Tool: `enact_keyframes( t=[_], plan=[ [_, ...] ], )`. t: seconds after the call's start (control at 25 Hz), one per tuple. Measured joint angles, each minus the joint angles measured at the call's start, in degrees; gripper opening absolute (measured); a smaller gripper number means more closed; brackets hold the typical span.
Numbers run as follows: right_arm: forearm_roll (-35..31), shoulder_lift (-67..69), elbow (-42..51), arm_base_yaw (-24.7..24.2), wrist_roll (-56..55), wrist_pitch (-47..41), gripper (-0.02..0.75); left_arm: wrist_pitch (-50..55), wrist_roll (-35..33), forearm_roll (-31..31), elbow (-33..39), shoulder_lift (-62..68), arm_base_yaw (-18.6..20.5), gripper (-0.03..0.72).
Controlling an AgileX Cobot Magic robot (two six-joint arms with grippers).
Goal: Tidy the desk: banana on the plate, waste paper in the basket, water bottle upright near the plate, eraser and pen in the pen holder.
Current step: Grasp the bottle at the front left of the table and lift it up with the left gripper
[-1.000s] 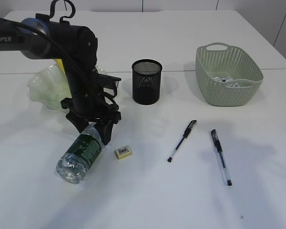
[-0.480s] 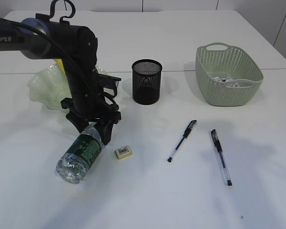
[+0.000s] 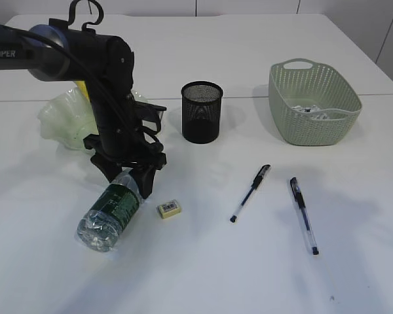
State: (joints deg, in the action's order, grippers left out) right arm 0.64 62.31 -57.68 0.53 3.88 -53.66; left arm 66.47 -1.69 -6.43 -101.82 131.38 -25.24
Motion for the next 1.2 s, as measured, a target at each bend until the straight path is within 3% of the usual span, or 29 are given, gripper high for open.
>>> enact_keyframes(
  t=[1.2],
  plan=[
    [2.15, 0.0, 0.0, 0.0, -3.45, -1.97, 0.251, 0.21, 0.0, 0.11, -0.18, 0.0, 0.0, 0.481]
  ],
)
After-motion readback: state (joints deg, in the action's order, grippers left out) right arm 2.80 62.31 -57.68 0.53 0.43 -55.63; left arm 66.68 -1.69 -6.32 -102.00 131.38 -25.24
